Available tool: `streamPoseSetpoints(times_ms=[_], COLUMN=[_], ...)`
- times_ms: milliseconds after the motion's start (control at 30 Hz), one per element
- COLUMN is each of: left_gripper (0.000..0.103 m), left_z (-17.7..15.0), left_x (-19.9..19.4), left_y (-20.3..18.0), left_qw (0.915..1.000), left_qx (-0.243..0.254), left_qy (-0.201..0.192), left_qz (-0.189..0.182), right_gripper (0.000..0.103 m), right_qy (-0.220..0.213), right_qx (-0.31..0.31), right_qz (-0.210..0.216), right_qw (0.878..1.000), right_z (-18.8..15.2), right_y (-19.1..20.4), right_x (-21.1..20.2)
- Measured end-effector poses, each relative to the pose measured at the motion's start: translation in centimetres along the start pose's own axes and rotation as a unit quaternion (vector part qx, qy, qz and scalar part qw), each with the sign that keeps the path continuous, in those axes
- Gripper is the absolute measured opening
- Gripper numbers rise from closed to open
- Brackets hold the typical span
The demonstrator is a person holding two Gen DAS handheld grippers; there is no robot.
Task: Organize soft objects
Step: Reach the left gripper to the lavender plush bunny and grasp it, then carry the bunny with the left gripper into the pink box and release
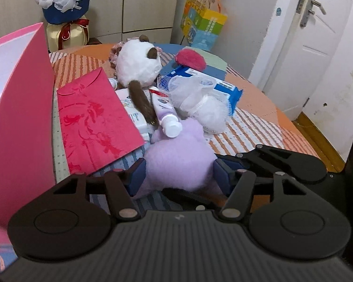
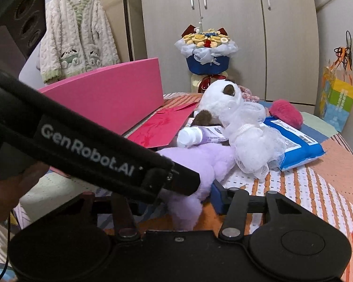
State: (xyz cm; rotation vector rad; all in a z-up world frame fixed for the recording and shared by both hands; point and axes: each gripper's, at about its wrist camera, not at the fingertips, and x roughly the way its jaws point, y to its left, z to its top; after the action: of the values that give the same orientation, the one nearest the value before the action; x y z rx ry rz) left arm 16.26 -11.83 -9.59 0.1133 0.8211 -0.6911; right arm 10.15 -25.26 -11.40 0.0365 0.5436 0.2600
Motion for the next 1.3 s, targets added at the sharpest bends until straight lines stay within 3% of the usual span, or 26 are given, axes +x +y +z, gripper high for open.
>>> streamPoseSetpoints(times_ms=[467, 667, 967, 1300], left_gripper=[0.061, 0.061, 0.061, 0.062], left_z=[-2.5, -4.1, -6.6, -7.4], left_x=[-4.5, -7.2, -13.5, -19.7], left_y=[-2.1, -2.5, -2.3, -0.2], left_qw=[0.9997, 0.9996, 0.9998, 0.9995], left_qx=[0.004, 0.0, -0.003, -0.008], left_qy=[0.022, 0.029, 0.022, -0.004], left_qz=[0.008, 0.004, 0.003, 0.03], right_gripper=[0.056, 0.056, 0.056, 0.056], right_qy=[0.037, 0.058, 0.055, 0.022], right_qx=[0.034, 0.004, -0.055, -0.127], right_qz=[0.046, 0.05, 0.071, 0.099], right_qw=[0.998, 0.997, 0.994, 0.987], right_z=[-0.1, -0.2, 0.4, 2.6], right_y=[1.5, 3.8, 8.1, 13.5], right_x=[-3.8, -6.0, -9.8, -11.8])
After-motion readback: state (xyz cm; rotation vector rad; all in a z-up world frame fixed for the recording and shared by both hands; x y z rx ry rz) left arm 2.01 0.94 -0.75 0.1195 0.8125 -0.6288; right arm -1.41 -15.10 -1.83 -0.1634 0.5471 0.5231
